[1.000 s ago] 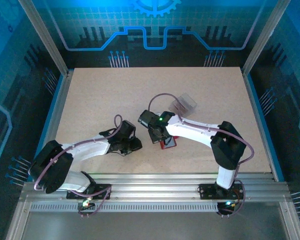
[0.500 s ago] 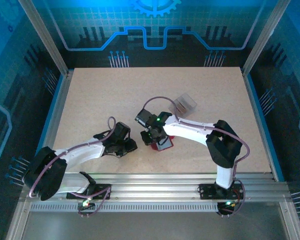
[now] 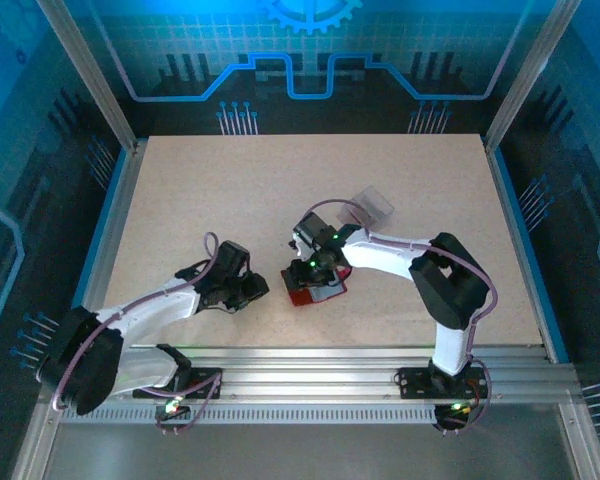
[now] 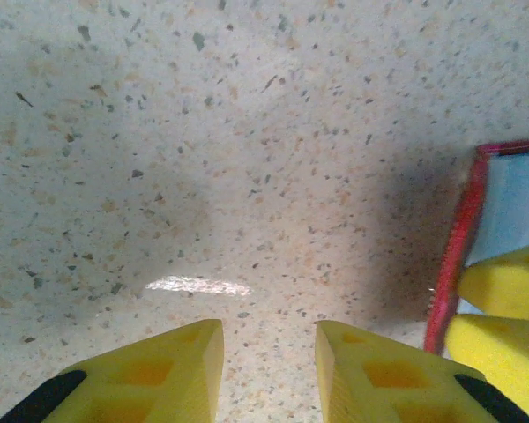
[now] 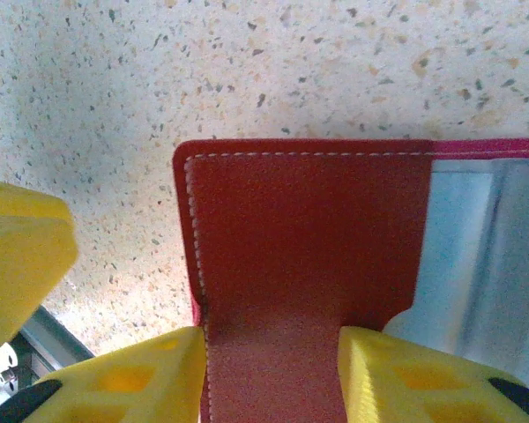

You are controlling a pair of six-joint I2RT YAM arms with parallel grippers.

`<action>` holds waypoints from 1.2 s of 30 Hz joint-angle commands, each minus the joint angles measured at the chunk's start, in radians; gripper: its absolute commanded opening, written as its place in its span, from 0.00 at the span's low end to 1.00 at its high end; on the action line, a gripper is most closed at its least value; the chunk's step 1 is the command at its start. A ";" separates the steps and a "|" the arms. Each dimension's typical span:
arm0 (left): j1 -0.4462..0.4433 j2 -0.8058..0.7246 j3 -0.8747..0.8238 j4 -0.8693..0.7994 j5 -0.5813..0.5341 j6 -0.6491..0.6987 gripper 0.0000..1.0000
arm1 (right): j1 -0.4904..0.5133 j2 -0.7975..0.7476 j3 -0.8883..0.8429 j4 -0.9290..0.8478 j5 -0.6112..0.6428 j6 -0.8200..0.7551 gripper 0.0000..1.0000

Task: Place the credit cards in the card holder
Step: Open the card holder at the bottom-center of the table.

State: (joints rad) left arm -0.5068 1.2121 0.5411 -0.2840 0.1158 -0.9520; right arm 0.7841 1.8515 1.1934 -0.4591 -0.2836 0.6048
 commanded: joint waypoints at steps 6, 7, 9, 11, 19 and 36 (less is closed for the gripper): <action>0.007 0.006 0.074 0.039 0.132 -0.029 0.29 | -0.054 0.046 -0.055 0.129 -0.136 0.025 0.26; 0.004 0.016 0.083 0.042 0.133 -0.030 0.27 | -0.056 0.049 -0.055 0.128 -0.134 0.020 0.21; -0.005 0.037 0.107 0.048 0.131 -0.032 0.22 | -0.057 0.052 -0.061 0.131 -0.131 0.018 0.10; -0.012 0.065 0.126 0.059 0.134 -0.036 0.17 | -0.059 0.057 -0.061 0.124 -0.124 0.019 0.04; -0.051 0.240 0.205 0.132 0.130 -0.061 0.00 | -0.097 0.065 -0.101 0.158 -0.141 0.074 0.00; -0.079 0.513 0.263 0.206 0.112 -0.010 0.00 | -0.142 -0.046 -0.117 0.122 -0.138 0.058 0.00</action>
State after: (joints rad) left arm -0.5774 1.6966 0.7815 -0.0139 0.2508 -1.0073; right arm 0.6502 1.8614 1.0607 -0.2840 -0.4309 0.6910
